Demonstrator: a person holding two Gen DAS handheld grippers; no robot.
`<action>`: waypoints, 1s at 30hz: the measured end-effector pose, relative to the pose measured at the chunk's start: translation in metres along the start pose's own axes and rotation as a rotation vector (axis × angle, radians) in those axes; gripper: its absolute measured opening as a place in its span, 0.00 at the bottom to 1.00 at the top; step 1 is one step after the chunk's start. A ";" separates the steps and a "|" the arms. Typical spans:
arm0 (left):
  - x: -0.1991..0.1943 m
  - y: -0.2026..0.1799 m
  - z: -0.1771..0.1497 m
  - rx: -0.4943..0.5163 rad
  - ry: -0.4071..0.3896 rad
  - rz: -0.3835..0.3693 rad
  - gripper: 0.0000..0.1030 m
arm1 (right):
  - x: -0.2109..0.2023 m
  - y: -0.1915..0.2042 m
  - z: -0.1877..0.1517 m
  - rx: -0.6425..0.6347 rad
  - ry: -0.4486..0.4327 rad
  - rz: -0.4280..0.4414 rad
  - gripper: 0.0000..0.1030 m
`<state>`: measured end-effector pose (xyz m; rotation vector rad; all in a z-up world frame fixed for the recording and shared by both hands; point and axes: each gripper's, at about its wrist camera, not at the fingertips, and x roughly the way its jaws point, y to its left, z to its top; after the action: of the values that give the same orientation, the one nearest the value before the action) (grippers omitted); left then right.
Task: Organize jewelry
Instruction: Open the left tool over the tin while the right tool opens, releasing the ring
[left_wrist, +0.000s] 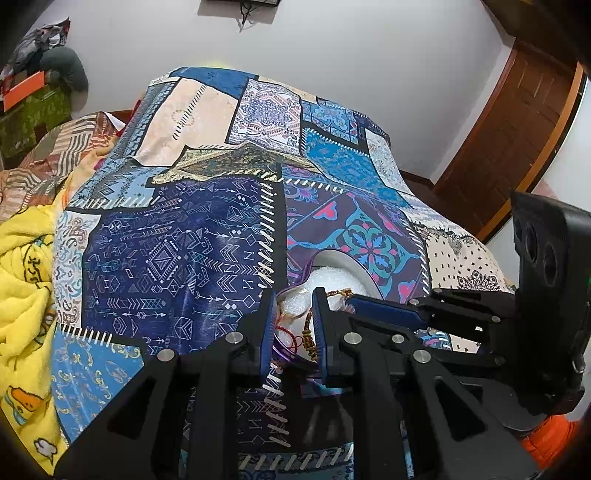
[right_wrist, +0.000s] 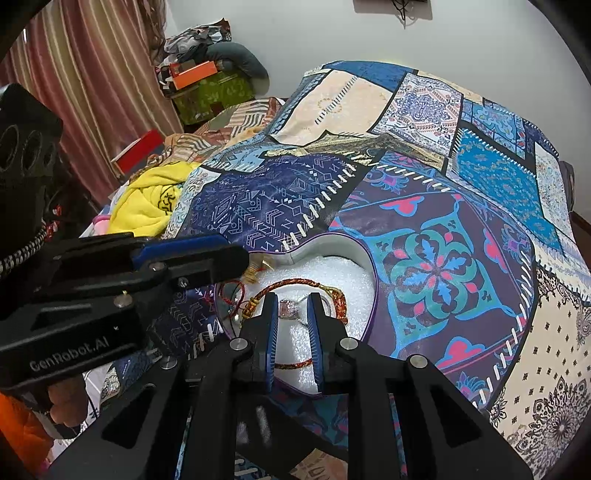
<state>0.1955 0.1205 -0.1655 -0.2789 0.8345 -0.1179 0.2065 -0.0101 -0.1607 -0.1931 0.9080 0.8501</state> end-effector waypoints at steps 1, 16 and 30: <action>-0.001 0.000 0.000 -0.002 0.000 0.000 0.17 | -0.001 0.000 0.000 0.000 0.002 -0.001 0.15; -0.042 -0.014 0.000 0.040 -0.060 0.065 0.17 | -0.036 0.003 -0.004 0.005 -0.051 -0.068 0.28; -0.074 -0.060 -0.006 0.100 -0.099 0.067 0.19 | -0.093 -0.020 -0.019 0.068 -0.130 -0.142 0.28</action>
<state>0.1423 0.0780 -0.0990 -0.1612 0.7367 -0.0818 0.1793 -0.0858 -0.1058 -0.1398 0.7903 0.6913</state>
